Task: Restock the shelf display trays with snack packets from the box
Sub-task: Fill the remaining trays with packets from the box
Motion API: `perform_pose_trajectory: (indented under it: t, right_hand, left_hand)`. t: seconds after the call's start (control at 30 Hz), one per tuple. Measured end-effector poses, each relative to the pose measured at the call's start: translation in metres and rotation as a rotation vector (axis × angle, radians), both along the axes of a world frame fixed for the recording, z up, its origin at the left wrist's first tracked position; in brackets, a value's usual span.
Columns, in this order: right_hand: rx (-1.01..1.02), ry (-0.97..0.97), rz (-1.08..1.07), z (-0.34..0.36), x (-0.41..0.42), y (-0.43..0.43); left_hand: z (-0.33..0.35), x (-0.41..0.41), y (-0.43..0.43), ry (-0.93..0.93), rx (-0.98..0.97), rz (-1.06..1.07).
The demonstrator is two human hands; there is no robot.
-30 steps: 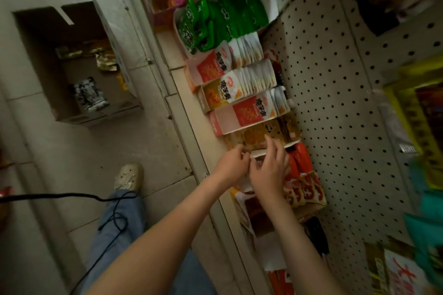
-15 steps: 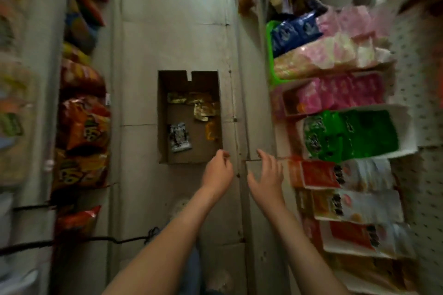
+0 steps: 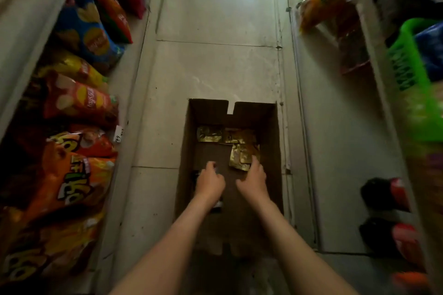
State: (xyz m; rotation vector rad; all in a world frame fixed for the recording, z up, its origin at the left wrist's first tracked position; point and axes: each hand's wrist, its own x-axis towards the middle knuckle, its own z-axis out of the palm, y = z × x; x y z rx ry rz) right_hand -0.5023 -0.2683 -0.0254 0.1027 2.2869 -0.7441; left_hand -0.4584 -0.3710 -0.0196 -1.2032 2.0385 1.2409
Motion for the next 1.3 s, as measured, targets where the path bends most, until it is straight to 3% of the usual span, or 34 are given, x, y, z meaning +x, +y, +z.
perform_pose_trajectory:
  t: [0.17,0.33,0.7,0.8,0.9,1.03,1.13,1.3]
  right_hand:
    - [0.271,-0.005,0.275,-0.113,-0.044,-0.029]
    - [0.349,0.017,0.388,-0.186,-0.078,-0.041]
    - [0.551,0.360,0.583,-0.203,-0.106,-0.029]
    - [0.490,0.380,0.559,-0.206,-0.112,-0.025]
    - [0.404,0.444,0.500,-0.200,-0.117,-0.016]
    - [0.217,0.419,0.219,-0.177,-0.114,-0.021]
    - [0.078,0.331,0.122,-0.163,-0.105,-0.028]
    - [-0.009,0.271,0.267,-0.153,-0.089,-0.020]
  left_hand:
    - [-0.085,-0.039,-0.018,0.014,0.046,-0.022]
    - [-0.131,-0.066,-0.028,0.030,0.039,-0.055]
    - [-0.155,-0.069,-0.047,-0.020,-0.028,-0.129]
    - [-0.158,-0.072,-0.045,0.006,-0.029,-0.135]
    - [-0.164,-0.078,-0.047,0.027,0.041,-0.008]
    - [-0.167,-0.090,-0.042,0.067,0.293,0.299]
    - [-0.164,-0.093,-0.030,0.161,0.491,0.376]
    - [-0.162,-0.102,-0.020,0.346,0.687,0.481]
